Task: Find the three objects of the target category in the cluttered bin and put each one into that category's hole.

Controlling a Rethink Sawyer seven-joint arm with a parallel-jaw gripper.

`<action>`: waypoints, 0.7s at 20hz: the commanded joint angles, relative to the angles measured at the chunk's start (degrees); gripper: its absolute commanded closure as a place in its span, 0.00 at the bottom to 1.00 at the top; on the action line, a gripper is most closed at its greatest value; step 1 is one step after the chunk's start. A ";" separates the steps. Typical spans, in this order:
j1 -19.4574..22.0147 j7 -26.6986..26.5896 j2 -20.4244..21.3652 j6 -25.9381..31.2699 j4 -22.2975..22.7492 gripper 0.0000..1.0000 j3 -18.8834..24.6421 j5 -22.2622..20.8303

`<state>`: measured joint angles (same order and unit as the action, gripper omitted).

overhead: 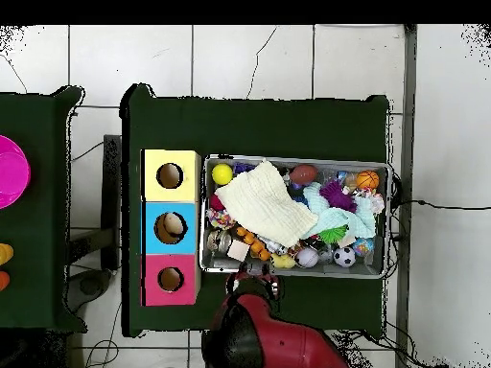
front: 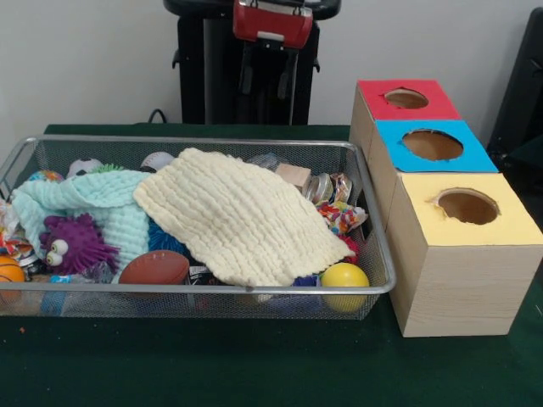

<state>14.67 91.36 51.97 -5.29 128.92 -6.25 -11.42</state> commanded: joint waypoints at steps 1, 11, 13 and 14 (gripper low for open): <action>3.32 11.94 1.74 2.60 -0.51 0.00 8.25 2.41; -0.15 12.55 -3.99 0.09 -0.98 0.00 5.75 3.83; -0.54 12.79 -5.03 -1.32 -0.96 0.00 5.67 3.85; -0.65 12.86 -5.66 -1.97 -1.01 0.00 5.59 3.79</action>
<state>14.82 91.36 50.85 -5.29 128.92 -4.50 -10.21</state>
